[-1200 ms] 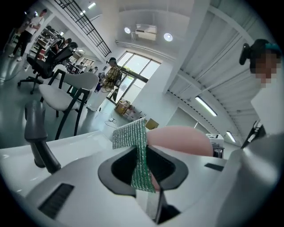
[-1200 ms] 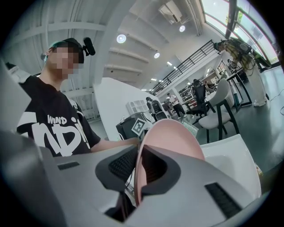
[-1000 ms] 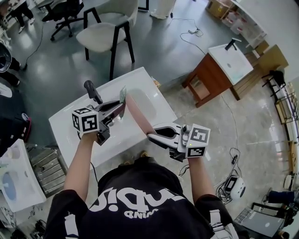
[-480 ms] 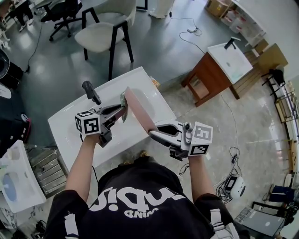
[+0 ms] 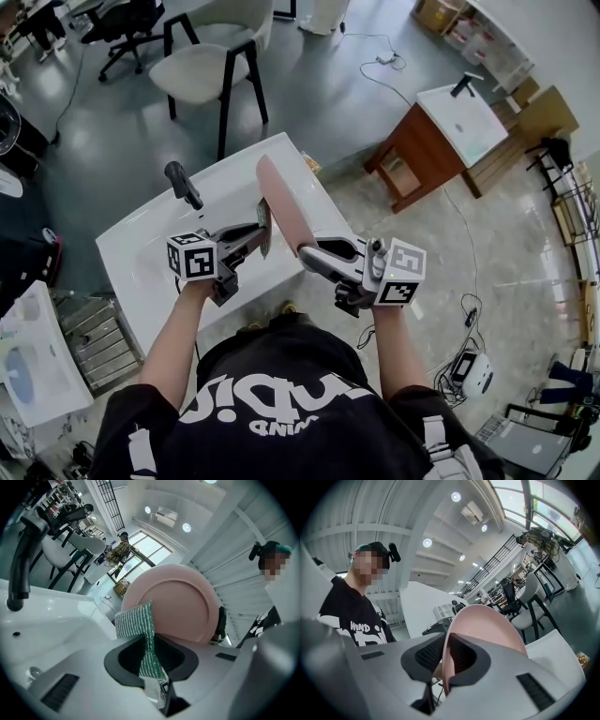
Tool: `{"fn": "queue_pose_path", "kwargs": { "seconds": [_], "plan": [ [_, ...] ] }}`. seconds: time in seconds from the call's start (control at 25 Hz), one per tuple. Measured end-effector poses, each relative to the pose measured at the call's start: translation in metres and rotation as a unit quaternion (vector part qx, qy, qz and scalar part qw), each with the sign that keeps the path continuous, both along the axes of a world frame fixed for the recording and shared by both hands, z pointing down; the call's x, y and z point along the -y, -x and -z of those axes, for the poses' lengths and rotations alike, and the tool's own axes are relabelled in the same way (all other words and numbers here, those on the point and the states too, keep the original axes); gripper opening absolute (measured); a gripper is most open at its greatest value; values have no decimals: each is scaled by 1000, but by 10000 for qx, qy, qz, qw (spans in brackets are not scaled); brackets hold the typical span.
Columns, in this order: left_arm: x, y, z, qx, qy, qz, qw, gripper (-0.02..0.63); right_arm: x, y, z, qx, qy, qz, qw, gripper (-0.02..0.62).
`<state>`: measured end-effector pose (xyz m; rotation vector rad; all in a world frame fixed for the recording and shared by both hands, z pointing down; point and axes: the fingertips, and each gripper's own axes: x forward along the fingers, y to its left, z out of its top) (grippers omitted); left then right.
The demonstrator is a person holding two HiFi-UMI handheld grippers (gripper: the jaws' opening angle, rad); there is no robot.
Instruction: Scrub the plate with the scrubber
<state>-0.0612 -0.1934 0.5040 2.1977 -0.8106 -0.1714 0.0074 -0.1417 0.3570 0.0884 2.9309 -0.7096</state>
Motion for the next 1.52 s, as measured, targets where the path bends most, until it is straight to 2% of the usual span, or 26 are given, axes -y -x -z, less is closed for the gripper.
{"fn": "queue_pose_path", "kwargs": {
  "seconds": [0.24,0.48,0.76,0.96,1.16,1.36,1.52],
  "plan": [
    [-11,-10,-10,-139,127,-59,9998,81,18,4,4,361,180,-362,9985,44],
    [-19,-19,-13,-231,173,-171,9994,81,38,13,2,430,201,-776,9959,44],
    [-26,-28,2,-546,132,-242,9981,80,62,12,-3,633,345,-1424,9872,44],
    [-30,-36,19,-813,19,-287,9963,80,74,14,-16,443,334,-1721,9835,44],
    [-27,-33,41,-1294,-138,-158,9914,80,76,14,-32,294,427,-1813,9821,43],
    [-22,-27,59,-1253,-367,-133,9914,80,72,15,-40,194,497,-1728,9835,43],
    [-13,-18,76,-1252,-503,56,9908,79,64,16,-44,116,524,-1579,9860,41]
  ]
}}
